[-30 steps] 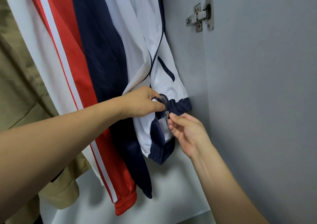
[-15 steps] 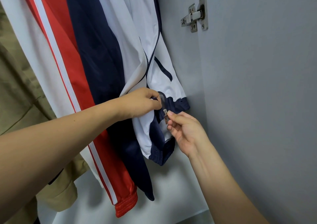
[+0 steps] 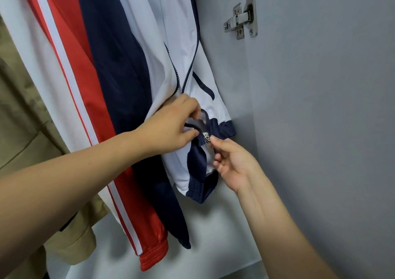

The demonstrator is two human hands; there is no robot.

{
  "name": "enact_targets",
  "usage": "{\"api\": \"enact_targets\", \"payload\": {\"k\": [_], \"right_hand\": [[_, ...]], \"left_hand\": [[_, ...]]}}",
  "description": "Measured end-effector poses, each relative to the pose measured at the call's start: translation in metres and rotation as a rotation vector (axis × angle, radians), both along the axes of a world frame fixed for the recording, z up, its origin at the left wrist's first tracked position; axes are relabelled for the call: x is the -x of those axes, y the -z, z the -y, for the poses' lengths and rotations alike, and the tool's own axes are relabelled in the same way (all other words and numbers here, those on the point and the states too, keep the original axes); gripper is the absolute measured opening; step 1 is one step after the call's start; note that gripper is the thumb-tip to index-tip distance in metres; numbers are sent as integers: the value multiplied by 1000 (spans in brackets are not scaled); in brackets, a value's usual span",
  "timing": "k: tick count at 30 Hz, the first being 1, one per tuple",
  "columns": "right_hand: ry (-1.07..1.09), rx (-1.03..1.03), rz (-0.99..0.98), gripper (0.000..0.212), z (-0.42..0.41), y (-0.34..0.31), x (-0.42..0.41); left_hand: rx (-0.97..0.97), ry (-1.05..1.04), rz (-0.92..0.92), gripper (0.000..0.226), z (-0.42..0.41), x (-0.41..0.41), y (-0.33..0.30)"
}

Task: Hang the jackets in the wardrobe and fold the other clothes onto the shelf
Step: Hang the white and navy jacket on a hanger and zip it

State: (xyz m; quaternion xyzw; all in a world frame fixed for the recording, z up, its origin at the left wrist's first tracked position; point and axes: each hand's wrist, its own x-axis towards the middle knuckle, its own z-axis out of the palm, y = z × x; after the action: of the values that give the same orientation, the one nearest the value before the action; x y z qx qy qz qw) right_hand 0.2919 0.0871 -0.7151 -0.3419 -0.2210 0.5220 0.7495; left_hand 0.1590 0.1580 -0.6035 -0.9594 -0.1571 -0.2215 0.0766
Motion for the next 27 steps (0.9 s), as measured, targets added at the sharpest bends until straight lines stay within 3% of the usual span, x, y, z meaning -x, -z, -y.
{"api": "enact_targets", "payload": {"k": [2, 3, 7, 10, 15, 20, 25, 27], "right_hand": [[-24, 26, 8, 25, 1, -1, -4], [-34, 32, 16, 25, 1, -3, -6], [-56, 16, 53, 28, 3, -5, -8], [-67, -24, 127, 36, 4, -4, -10], [-116, -79, 166, 28, 8, -6, -10], [-156, -66, 125, 3, 10, -7, -7], [-184, -56, 89, 33, 9, -5, -14], [-186, -46, 91, 35, 8, -3, -14]], "left_hand": [[-286, 105, -125, 13, 4, 4, -3], [-316, 134, -190, 12, 5, 6, -2], [-224, 70, -192, 16, 8, 11, 9], [-275, 20, -136, 31, 6, 12, 16], [-346, 8, -30, 39, 11, 12, 19], [-516, 168, -63, 13, 16, 9, 20], [-559, 203, -111, 6, 14, 9, 21], [-541, 215, -126, 4, 14, 8, 21]]}}
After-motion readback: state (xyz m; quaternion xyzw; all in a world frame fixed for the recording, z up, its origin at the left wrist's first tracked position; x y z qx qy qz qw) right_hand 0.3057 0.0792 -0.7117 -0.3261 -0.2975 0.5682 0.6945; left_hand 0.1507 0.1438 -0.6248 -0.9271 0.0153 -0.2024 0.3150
